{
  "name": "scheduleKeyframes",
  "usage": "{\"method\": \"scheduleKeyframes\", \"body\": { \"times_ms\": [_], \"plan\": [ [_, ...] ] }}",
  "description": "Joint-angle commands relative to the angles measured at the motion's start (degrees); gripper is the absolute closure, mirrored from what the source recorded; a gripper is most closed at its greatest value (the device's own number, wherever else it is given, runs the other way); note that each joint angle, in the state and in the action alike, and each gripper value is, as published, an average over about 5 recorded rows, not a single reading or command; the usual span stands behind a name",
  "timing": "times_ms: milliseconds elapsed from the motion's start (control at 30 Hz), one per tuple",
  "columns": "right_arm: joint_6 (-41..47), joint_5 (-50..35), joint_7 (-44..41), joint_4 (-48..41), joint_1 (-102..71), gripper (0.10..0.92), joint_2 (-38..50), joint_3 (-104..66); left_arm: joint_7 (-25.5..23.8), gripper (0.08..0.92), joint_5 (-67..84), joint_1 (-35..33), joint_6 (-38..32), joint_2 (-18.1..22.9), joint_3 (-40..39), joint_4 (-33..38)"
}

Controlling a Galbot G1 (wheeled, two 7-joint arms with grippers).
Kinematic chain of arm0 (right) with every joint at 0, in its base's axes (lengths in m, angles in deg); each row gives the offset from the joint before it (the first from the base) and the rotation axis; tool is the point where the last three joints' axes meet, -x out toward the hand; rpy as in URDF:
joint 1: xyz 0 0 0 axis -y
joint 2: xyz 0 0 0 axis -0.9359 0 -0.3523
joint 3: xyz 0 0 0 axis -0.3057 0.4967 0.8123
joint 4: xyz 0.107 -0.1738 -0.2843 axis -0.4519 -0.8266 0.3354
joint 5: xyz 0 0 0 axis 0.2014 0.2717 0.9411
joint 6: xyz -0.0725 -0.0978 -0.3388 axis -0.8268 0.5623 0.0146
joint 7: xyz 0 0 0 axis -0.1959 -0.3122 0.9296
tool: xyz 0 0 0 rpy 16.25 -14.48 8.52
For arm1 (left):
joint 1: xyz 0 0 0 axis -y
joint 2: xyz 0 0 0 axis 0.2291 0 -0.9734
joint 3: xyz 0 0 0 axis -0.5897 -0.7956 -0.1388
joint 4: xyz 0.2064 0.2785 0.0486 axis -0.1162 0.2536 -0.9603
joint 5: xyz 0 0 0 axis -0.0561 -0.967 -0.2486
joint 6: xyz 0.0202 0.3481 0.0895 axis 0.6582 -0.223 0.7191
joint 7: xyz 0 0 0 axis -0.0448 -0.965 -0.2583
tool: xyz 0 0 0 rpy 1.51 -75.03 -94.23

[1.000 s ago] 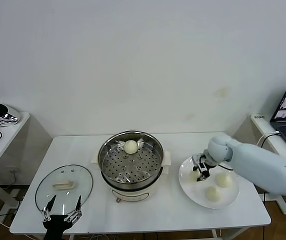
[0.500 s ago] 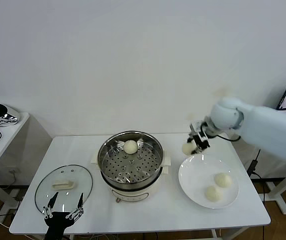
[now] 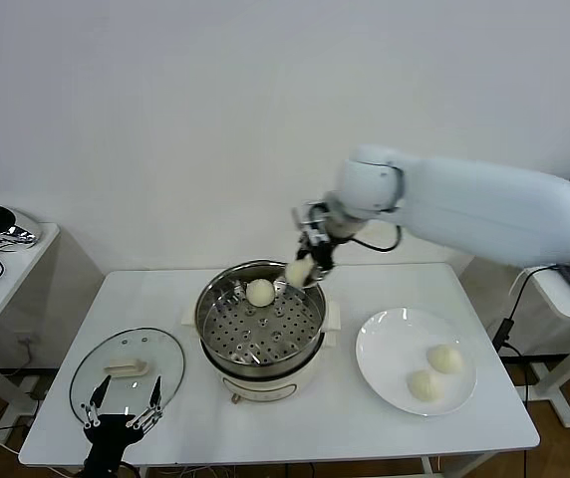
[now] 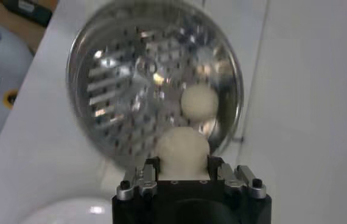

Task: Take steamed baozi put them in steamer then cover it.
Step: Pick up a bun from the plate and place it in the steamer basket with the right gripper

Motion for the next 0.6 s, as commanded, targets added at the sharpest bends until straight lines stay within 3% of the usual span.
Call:
{"method": "scheduleKeyframes", "body": {
  "times_ms": [33, 267, 600],
  "plan": [
    [2.6, -4.2, 1.7, -12.7, -6.2, 0.524, -17.8, 0.8, 0.0, 0.177, 0.2, 0.0, -0.1, 0.4, 0.3, 0.1],
    [2.7, -1.2, 1.8, -21.1, -12.2, 0.516, -22.5, -0.1, 0.0, 0.177, 0.2, 0.3, -0.2, 0.5, 0.1, -0.1],
    [3.1, 0.7, 2.8, -24.9, -15.5, 0.516, -22.8, -1.2, -0.1, 0.177, 0.0, 0.3, -0.2, 0.6, -0.1, 0.1]
  ]
}}
